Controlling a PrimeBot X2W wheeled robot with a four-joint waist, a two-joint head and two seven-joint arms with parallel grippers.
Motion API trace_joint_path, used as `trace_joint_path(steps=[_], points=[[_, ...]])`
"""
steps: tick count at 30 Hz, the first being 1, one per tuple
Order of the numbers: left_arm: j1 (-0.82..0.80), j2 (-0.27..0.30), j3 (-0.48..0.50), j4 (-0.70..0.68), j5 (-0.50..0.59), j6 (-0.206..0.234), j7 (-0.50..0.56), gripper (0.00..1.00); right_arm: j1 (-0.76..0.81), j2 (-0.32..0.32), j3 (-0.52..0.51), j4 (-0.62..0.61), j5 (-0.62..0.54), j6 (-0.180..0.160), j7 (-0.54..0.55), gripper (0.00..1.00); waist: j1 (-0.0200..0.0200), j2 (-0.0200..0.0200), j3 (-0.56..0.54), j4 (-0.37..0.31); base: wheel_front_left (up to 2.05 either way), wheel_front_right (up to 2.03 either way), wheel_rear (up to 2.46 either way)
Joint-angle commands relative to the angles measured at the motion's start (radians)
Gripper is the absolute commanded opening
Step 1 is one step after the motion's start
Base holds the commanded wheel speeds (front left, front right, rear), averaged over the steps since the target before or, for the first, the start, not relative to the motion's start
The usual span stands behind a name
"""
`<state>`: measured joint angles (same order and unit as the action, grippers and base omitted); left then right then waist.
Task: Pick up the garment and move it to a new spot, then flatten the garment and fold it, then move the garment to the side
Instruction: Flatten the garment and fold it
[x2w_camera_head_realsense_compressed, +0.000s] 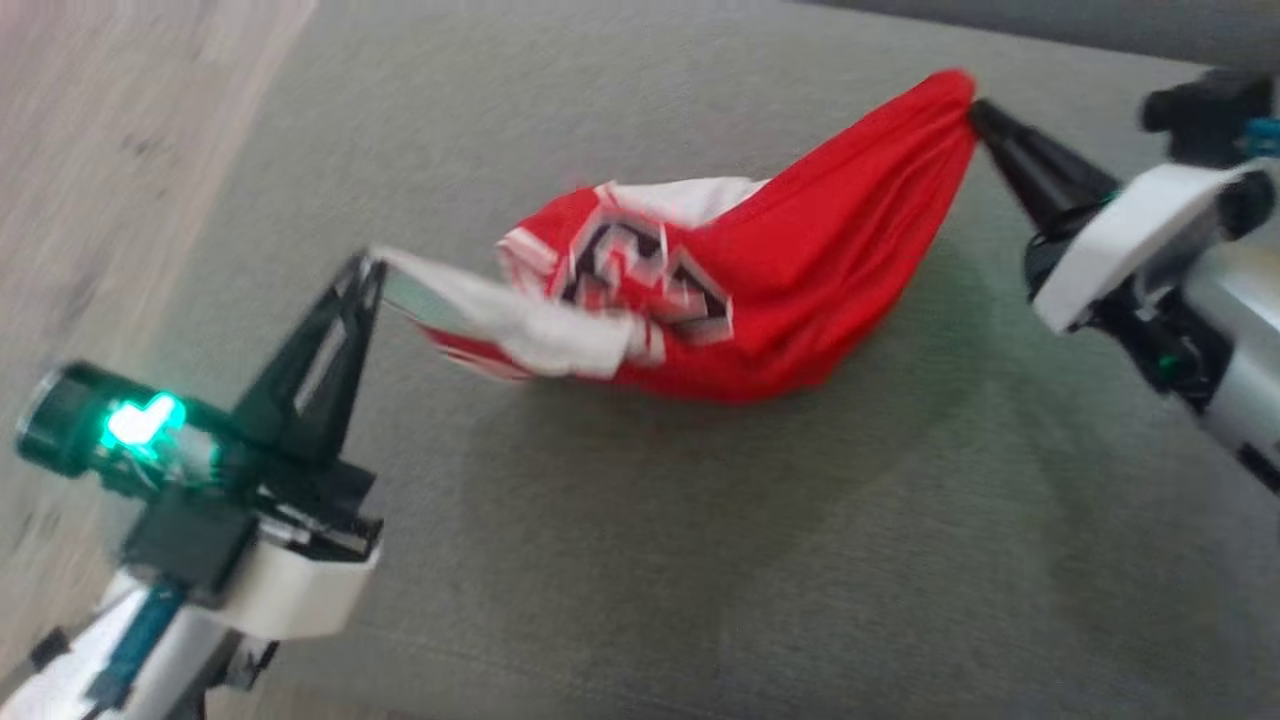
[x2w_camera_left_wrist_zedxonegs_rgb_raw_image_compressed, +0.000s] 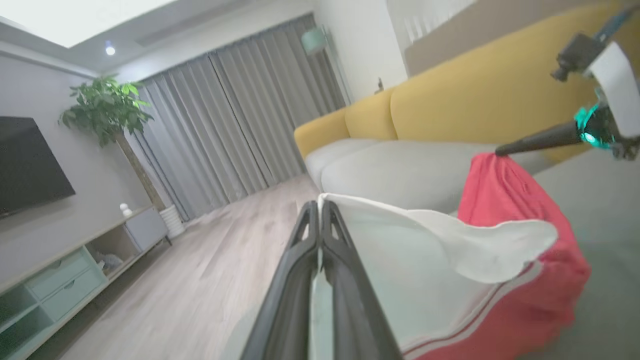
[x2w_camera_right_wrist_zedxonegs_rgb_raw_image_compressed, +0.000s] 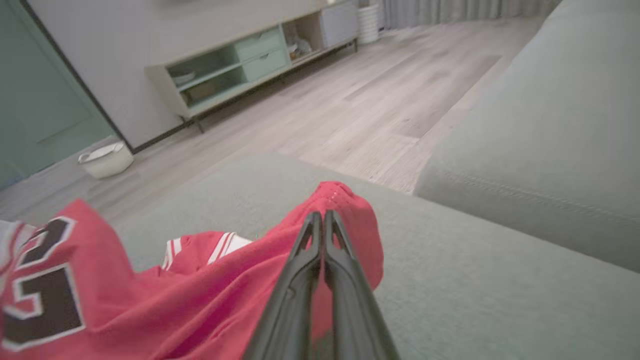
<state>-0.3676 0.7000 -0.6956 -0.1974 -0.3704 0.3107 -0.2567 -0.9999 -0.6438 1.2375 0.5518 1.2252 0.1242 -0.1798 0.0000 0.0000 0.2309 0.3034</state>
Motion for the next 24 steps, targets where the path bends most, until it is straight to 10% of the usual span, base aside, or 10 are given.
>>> trace_joint_path(steps=[1,12,21,22,23,24], points=[[-0.056,0.037,0.085,-0.066,-0.007,-0.008,-0.005,0.00,0.000,-0.045,-0.026,-0.014,0.013,0.007,-0.039,0.00,0.0000,0.0000,-0.053,-0.062,0.00,0.00,0.00],[-0.067,0.123,0.185,-0.151,-0.046,-0.108,0.006,0.00,0.309,-0.235,-0.405,-0.094,-0.073,0.007,-0.082,0.00,0.0000,0.0000,-0.143,-0.270,0.00,0.00,0.00],[0.024,0.161,0.196,-0.119,-0.068,-0.068,0.024,0.00,0.813,-0.149,-0.583,-0.257,-0.145,0.007,-0.058,0.00,0.0000,0.0000,-0.091,-0.351,0.00,0.00,0.00],[0.035,0.168,0.198,-0.111,-0.067,-0.063,0.024,0.00,0.860,-0.118,-0.601,-0.259,-0.176,0.007,-0.042,0.05,0.0000,0.0000,-0.084,-0.358,0.00,0.00,0.00],[0.043,0.171,0.201,-0.105,-0.069,-0.060,0.023,0.00,0.904,-0.080,-0.617,-0.263,-0.208,0.007,-0.020,1.00,0.0000,0.0000,-0.077,-0.363,0.00,0.00,0.00],[0.047,0.173,0.202,-0.097,-0.071,-0.059,0.021,0.00,0.946,-0.041,-0.632,-0.269,-0.241,0.007,0.000,1.00,0.0000,0.0000,-0.072,-0.363,0.00,0.00,0.00]])
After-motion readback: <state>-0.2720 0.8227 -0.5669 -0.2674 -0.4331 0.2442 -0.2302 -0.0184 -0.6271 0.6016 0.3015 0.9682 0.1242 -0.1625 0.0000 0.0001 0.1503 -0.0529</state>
